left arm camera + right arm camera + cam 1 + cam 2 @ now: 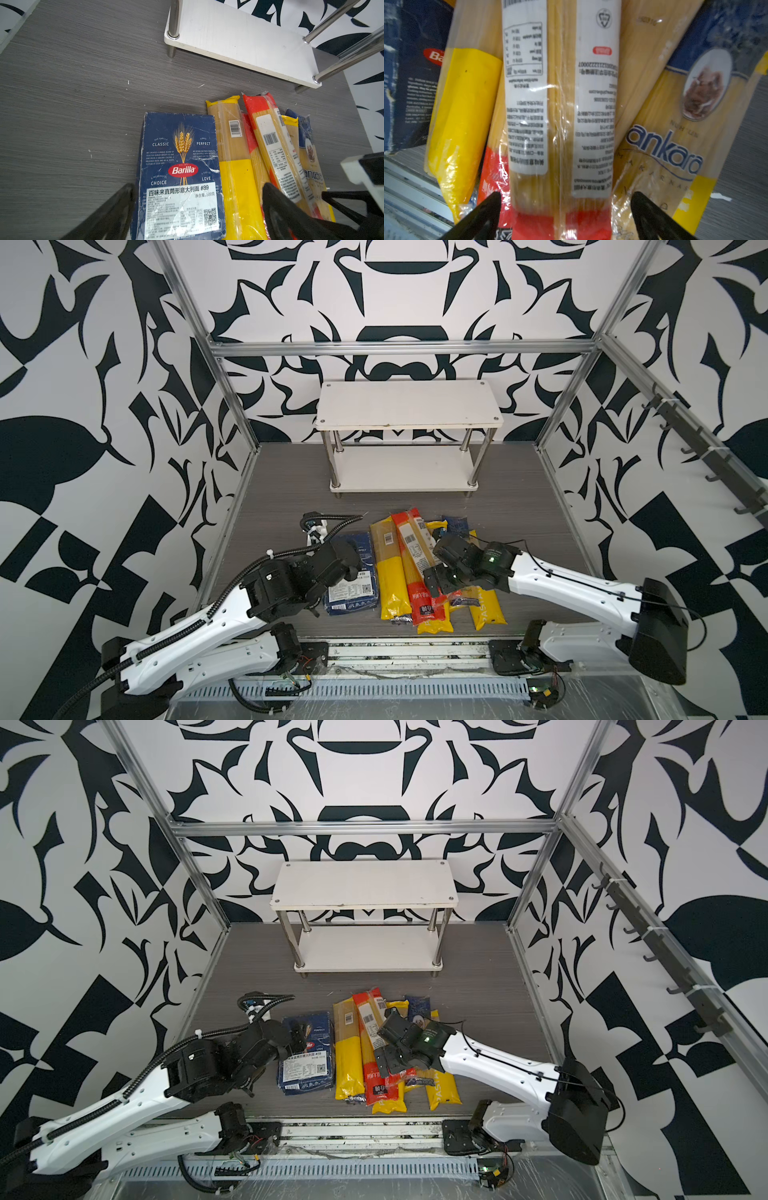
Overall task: Arrange pasta packages on shelves
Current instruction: Pick up the pasta bag from the pasta bags.
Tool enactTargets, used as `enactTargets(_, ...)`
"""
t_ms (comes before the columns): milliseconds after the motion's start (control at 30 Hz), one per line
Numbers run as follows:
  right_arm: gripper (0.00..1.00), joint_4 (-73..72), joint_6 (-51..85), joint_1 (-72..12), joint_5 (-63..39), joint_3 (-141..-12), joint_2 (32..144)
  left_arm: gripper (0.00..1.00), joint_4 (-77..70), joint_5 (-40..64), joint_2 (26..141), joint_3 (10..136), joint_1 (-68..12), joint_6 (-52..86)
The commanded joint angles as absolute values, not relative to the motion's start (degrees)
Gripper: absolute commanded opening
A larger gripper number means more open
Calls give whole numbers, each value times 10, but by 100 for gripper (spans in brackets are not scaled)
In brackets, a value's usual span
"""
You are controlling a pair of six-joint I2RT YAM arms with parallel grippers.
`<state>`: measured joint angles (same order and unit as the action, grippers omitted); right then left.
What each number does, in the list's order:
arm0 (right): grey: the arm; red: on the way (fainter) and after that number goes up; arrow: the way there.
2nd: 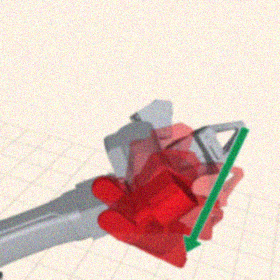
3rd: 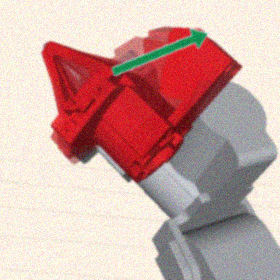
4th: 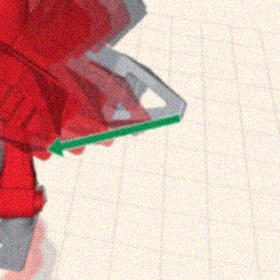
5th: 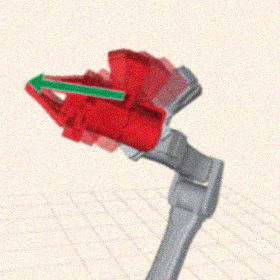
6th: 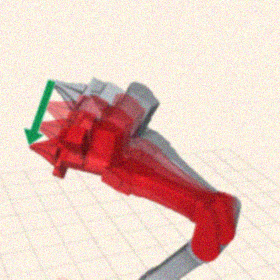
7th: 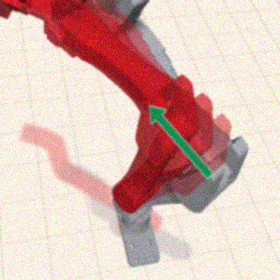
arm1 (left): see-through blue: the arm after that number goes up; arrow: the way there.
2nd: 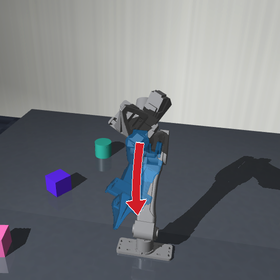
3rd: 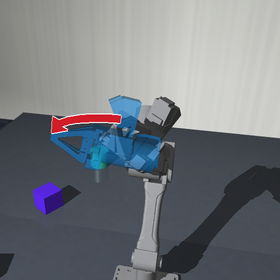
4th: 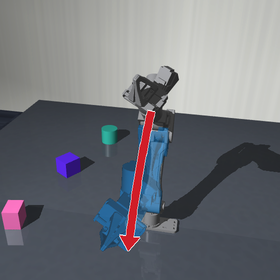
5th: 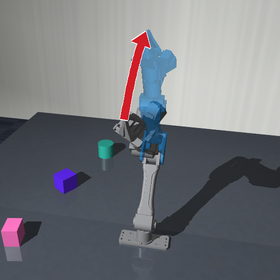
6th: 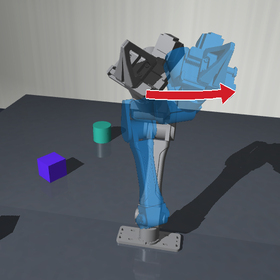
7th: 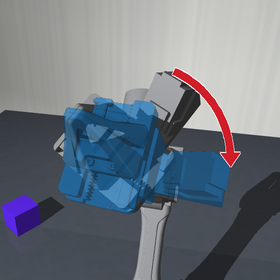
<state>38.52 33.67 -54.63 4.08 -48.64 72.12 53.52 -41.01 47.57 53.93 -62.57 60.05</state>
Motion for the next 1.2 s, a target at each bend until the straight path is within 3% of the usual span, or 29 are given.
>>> enactTargets(0, 100, 356, 325, -549, 30, -499, 744, 98, 572, -430, 462, 558, -628, 617)
enactTargets(300, 98, 346, 315, -549, 54, -523, 827, 99, 584, -425, 439, 568, -628, 603)
enactTargets(533, 62, 360, 314, -548, 50, -523, 838, 100, 587, -438, 426, 566, -628, 601)
enactTargets(733, 24, 362, 318, -549, -3, -508, 819, 100, 585, -441, 438, 566, -628, 602)
enactTargets(900, 3, 364, 335, -548, -40, -501, 767, 99, 578, -446, 458, 579, -628, 595)
enactTargets(1167, 0, 375, 377, -531, -78, -525, 662, 99, 568, -448, 503, 619, -628, 570)
